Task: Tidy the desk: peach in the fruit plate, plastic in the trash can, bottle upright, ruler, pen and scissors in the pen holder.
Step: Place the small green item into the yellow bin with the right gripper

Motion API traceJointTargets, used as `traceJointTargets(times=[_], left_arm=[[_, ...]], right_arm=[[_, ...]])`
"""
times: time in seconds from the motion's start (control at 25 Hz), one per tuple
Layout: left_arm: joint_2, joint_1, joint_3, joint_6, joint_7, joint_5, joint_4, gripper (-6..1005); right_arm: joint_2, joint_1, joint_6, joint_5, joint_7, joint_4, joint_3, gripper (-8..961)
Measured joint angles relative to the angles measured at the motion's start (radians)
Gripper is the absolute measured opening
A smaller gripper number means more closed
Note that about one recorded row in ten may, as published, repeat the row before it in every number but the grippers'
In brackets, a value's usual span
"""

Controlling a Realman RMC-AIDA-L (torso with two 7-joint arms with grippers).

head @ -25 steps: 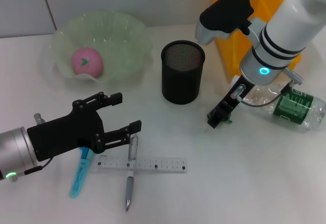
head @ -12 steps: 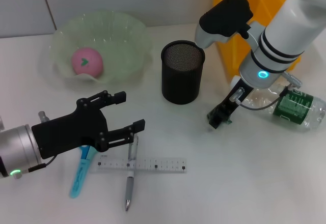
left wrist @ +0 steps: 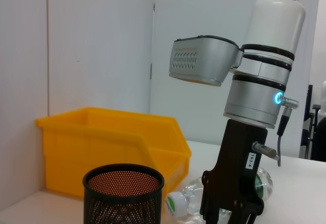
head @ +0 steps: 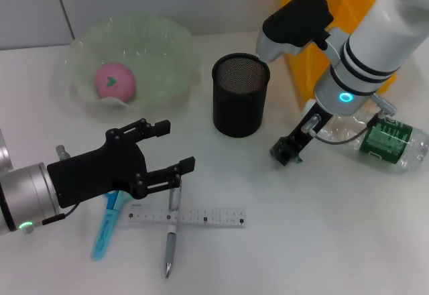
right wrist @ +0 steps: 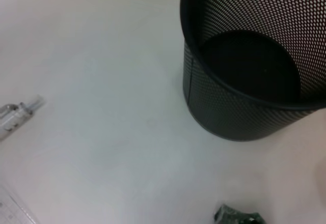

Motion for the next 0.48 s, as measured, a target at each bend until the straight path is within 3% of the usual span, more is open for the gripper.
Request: traceJointTargets(times=[0.24,0.48], left_arm=[[0.0,0.0,0.0,0.0,0.0,0.0,0.0,807],[0.001,0.0,0.0,0.004,0.0,0.0,0.0,807]], right_arm=[[-0.001,-0.009,-0.02,0.001,0.0,-0.022,0.002,408],[-0.002,-0.063,-0.097,0.002,0.013,-0.178,0.006,393]])
